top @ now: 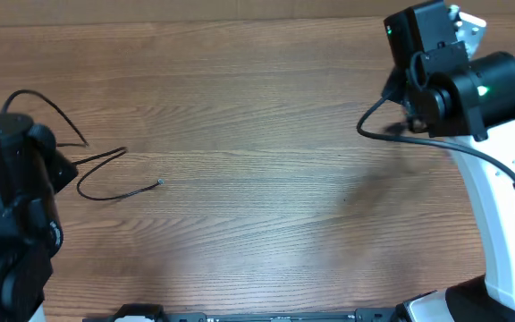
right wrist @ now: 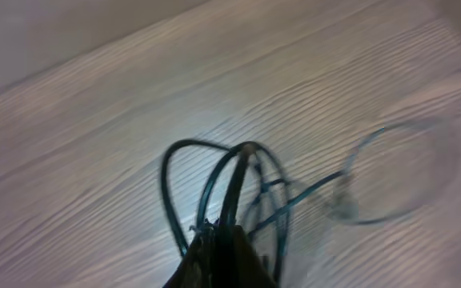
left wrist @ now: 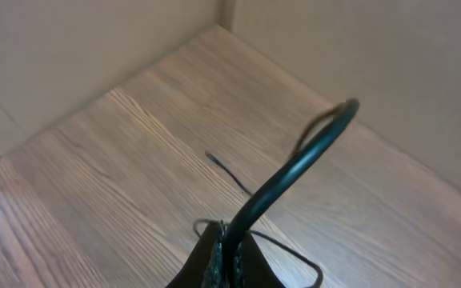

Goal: Untangle cables

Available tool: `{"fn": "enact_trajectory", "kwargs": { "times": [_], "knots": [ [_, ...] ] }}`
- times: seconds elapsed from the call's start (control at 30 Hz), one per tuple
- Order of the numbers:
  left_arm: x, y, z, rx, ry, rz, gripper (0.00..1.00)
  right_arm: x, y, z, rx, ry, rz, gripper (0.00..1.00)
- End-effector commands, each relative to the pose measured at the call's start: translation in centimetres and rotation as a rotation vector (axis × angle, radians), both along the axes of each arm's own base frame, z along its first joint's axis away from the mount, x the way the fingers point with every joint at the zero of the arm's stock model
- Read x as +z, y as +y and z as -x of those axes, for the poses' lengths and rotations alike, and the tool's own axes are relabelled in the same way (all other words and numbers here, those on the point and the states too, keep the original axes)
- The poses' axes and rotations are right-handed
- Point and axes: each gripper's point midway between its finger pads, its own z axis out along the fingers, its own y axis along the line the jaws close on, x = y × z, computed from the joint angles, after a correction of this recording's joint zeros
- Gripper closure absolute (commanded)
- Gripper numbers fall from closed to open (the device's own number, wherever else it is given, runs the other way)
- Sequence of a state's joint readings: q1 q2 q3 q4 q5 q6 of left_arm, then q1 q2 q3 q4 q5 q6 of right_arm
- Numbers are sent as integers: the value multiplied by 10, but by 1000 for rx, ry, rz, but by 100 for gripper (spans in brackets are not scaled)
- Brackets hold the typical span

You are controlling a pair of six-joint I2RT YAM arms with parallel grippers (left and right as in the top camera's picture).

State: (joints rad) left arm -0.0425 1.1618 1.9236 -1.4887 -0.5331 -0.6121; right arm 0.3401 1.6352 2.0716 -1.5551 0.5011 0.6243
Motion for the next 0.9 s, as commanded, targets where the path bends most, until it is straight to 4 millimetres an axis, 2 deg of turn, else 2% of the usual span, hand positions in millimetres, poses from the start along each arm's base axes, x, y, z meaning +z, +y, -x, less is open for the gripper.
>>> {"fn": "enact_trajectory", "kwargs": {
  "times": [0.0, 0.33, 0.47, 0.53, 0.67, 0.73, 0.87],
  "knots": [
    [-13, -21, -20, -91, 30, 101, 96, -7, 25, -3, 64, 24, -129, 96],
    [-72, -96, -78, -560, 292, 253, 96, -11, 33, -3, 103, 45, -157, 96],
    [-89, -134, -91, -791, 351, 348, 96, -14, 42, -1, 143, 67, -187, 96],
    [-96, -147, -95, -863, 374, 372, 96, -14, 43, -1, 146, 68, -193, 96],
    [-117, -155, -104, -874, 454, 373, 96, -14, 44, 0, 150, 72, -199, 96],
    [-128, -152, -108, -852, 499, 361, 96, -15, 44, 0, 150, 75, -199, 96],
    [-153, -121, -117, -631, 598, 303, 96, -16, 43, 3, 149, 87, -196, 96]
  ]
}}
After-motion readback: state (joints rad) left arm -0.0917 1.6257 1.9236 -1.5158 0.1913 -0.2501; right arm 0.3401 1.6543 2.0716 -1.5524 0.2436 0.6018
